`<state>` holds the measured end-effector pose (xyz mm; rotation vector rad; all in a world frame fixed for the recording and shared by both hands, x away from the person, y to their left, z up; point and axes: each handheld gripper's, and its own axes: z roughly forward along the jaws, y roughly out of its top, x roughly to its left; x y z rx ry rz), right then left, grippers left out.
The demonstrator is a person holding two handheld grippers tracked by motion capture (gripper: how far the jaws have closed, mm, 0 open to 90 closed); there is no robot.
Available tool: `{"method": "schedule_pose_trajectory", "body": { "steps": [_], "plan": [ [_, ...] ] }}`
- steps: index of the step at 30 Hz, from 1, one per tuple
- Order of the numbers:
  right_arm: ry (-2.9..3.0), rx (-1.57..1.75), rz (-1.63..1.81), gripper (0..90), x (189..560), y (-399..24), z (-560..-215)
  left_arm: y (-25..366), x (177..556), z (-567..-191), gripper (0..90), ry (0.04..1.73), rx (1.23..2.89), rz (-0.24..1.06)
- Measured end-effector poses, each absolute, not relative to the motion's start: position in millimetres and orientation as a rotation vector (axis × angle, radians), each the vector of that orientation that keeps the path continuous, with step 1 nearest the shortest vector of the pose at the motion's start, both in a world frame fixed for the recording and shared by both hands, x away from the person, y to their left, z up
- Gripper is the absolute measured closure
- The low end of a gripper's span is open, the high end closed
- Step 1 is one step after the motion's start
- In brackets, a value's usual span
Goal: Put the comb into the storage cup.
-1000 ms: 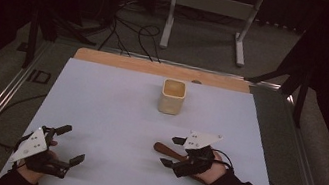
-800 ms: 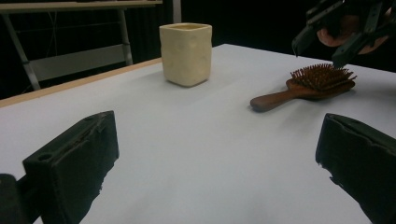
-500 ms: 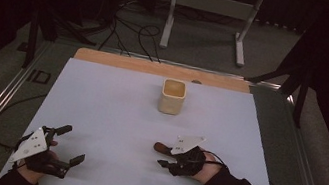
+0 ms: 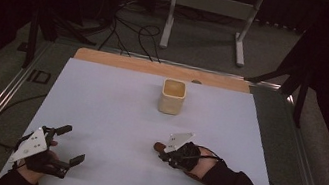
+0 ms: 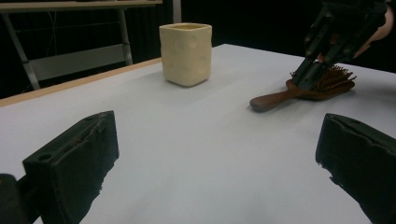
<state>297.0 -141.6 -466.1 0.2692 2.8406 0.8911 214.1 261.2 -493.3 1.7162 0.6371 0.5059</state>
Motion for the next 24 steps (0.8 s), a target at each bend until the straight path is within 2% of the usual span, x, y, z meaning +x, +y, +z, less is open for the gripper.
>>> {"method": "schedule_pose_trajectory", "body": {
  "steps": [24],
  "plan": [
    [2.951, 0.147, 0.521, 90.0, 315.2, -107.7, -484.3, 261.0, 213.7, -493.3, 0.2, 0.635, 1.718, 0.504]
  ]
}}
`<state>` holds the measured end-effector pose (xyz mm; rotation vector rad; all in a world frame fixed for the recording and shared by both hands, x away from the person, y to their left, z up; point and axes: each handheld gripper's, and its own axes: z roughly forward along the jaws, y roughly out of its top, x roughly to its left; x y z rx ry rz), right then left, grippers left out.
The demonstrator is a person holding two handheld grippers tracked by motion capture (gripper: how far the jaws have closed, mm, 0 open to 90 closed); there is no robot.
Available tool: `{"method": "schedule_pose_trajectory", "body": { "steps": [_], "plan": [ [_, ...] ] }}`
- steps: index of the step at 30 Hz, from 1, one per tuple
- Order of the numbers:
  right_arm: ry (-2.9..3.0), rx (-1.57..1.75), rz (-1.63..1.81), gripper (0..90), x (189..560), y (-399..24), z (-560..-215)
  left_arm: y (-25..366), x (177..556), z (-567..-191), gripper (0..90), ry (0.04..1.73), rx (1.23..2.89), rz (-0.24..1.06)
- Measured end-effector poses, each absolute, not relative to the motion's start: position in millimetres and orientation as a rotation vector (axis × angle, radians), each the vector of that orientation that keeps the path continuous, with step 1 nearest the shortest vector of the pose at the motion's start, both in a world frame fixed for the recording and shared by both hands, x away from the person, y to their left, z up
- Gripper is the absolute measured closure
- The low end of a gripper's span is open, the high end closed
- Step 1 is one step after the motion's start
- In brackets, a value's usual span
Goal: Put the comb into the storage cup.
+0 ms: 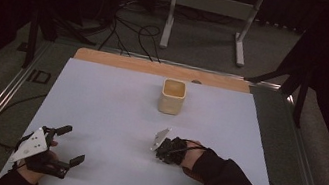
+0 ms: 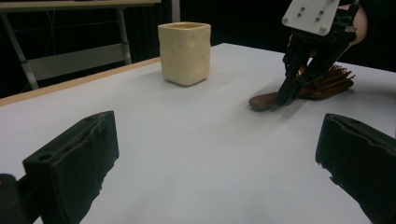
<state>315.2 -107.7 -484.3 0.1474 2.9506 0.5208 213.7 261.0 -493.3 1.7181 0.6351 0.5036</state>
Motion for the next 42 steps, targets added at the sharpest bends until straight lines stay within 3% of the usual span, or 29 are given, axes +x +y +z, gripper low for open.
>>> {"method": "schedule_pose_trajectory", "body": {
  "steps": [14, 42],
  "plan": [
    [2.965, 0.229, 0.454, 90.0, 334.5, -118.3, -488.8, 261.4, 213.7, -493.2, 0.2, 0.635, 1.718, 0.504],
    [2.89, 0.548, 0.451, 90.0, 363.1, -197.1, -480.8, 260.7, 214.2, -493.5, 0.2, 0.636, 1.717, 0.502]
  ]
}}
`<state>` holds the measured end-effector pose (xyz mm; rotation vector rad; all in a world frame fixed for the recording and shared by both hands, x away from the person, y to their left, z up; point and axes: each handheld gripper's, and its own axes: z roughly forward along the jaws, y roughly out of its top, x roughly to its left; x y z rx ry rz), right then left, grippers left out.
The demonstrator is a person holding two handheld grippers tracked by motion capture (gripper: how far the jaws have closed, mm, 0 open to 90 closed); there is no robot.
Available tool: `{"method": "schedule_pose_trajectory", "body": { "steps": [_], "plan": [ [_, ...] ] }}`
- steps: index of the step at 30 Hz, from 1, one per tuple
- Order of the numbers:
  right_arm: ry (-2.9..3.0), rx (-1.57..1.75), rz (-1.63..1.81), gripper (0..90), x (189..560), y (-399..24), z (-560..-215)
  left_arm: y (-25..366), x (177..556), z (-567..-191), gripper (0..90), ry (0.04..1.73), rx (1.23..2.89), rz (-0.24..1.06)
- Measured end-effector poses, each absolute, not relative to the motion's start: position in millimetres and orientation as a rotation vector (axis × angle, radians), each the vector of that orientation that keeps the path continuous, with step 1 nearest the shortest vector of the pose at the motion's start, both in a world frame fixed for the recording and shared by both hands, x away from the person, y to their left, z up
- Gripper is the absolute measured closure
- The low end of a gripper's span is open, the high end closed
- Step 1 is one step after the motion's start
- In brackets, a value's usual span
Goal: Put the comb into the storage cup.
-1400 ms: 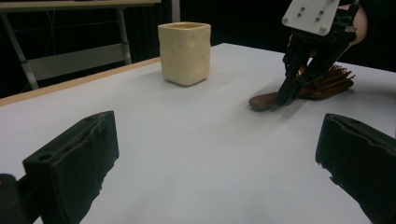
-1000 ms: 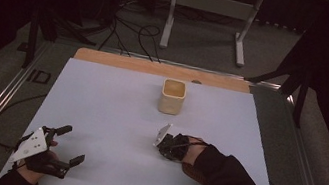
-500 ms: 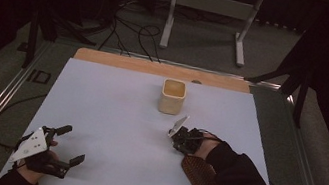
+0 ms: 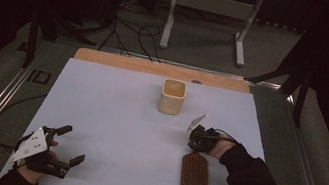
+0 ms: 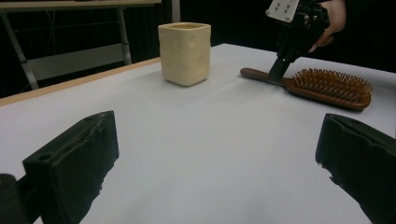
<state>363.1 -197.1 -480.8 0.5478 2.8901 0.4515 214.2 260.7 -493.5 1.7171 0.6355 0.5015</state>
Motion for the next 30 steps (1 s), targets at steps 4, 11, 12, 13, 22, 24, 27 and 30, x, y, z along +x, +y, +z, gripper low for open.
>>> {"method": "schedule_pose_trajectory", "body": {
  "steps": [4, 11, 12, 13, 22, 24, 27, 30],
  "plan": [
    [2.889, 0.602, 0.435, 90.0, 360.5, -211.5, -484.3, 260.6, 214.1, -493.4, 0.2, 0.636, 1.716, 0.502],
    [2.86, 0.669, 0.456, 90.0, 354.8, -235.9, -486.7, 260.4, 214.3, -493.5, 0.2, 0.636, 1.717, 0.501],
    [2.853, 0.697, 0.464, 90.0, 351.7, -244.7, -487.3, 260.4, 214.3, -493.5, 0.2, 0.636, 1.717, 0.502],
    [2.853, 0.697, 0.464, 90.0, 351.7, -244.7, -487.3, 260.4, 214.3, -493.5, 0.2, 0.636, 1.718, 0.503],
    [2.809, 0.816, 0.525, 89.9, 326.8, -274.5, -490.1, 259.5, 214.8, -493.8, 0.2, 0.636, 1.72, 0.499],
    [2.793, 0.841, 0.553, 89.9, 320.3, -279.4, -489.5, 259.6, 214.9, -493.8, 0.2, 0.637, 1.719, 0.498],
    [2.779, 0.857, 0.572, 89.9, 310.4, -284.0, -489.2, 259.8, 215.2, -493.7, 0.2, 0.64, 1.713, 0.496],
    [2.779, 0.866, 0.568, 89.9, 300.8, -285.3, -490.1, 259.7, 215.2, -493.7, 0.2, 0.64, 1.713, 0.496]
  ]
}}
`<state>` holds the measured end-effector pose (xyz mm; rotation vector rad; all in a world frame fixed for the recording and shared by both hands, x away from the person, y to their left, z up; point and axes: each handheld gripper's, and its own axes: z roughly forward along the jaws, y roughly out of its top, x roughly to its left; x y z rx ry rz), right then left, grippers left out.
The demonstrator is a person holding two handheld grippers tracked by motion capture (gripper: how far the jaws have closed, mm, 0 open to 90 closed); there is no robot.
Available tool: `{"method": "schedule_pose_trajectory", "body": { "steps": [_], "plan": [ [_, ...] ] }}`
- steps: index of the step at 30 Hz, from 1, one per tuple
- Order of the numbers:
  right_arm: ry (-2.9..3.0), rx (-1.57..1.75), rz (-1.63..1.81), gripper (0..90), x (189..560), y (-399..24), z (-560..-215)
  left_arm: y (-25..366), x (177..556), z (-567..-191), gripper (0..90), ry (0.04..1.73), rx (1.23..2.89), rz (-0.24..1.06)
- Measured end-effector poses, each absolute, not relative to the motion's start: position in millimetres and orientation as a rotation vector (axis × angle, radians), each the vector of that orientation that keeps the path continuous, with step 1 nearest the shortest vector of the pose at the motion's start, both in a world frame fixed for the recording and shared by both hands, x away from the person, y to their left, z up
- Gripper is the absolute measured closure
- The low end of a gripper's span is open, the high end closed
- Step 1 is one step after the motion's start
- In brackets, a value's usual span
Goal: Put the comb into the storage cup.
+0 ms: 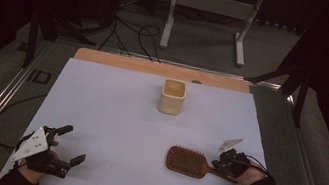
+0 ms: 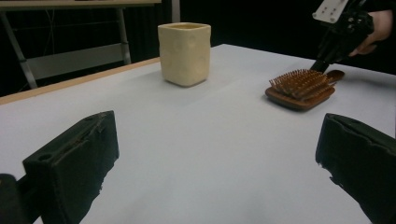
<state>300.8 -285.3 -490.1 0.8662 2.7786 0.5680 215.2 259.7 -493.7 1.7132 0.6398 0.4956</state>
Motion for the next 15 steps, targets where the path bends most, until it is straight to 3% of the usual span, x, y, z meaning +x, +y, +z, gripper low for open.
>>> {"method": "schedule_pose_trajectory", "body": {
  "steps": [15],
  "plan": [
    [2.773, 0.872, 0.608, 89.9, 274.9, -277.5, -495.0, 259.2, 214.9, -493.5, 0.2, 0.638, 1.712, 0.494]
  ]
}}
